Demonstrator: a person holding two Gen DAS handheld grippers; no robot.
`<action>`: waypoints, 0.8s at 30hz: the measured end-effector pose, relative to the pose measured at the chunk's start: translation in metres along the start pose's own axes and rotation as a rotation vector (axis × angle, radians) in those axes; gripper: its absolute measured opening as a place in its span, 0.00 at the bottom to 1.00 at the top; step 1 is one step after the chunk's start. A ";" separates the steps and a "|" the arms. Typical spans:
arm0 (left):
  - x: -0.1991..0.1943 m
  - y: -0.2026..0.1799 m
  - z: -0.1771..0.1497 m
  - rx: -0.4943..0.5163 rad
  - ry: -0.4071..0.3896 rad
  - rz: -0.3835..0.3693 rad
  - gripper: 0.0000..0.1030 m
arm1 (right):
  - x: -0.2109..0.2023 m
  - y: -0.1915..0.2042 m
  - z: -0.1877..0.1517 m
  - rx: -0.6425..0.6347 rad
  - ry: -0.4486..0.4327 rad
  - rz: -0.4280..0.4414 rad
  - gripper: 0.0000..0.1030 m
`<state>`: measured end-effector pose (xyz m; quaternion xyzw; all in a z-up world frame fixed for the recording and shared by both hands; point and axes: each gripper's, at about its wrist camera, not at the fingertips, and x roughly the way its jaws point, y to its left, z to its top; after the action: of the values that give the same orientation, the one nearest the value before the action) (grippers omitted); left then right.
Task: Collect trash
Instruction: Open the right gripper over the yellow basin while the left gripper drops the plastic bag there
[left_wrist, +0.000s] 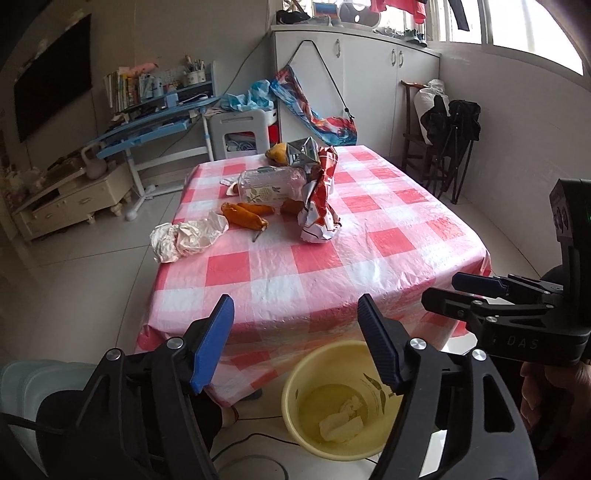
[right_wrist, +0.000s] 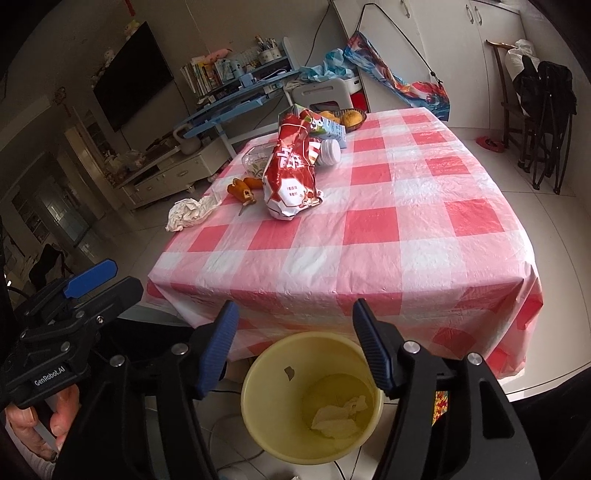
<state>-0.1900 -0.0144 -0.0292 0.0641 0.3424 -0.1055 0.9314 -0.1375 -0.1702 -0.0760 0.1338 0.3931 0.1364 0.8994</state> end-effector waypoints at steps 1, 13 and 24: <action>-0.001 0.001 0.001 -0.002 -0.006 0.008 0.65 | 0.000 0.001 0.001 -0.005 -0.003 -0.001 0.61; 0.016 0.037 0.029 -0.077 -0.054 0.134 0.82 | 0.006 0.014 0.018 -0.062 -0.043 0.004 0.68; 0.071 0.121 0.062 -0.295 0.001 0.231 0.83 | 0.033 0.028 0.061 -0.127 -0.068 0.014 0.69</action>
<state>-0.0690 0.0796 -0.0228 -0.0343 0.3449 0.0536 0.9365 -0.0747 -0.1404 -0.0482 0.0838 0.3520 0.1627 0.9179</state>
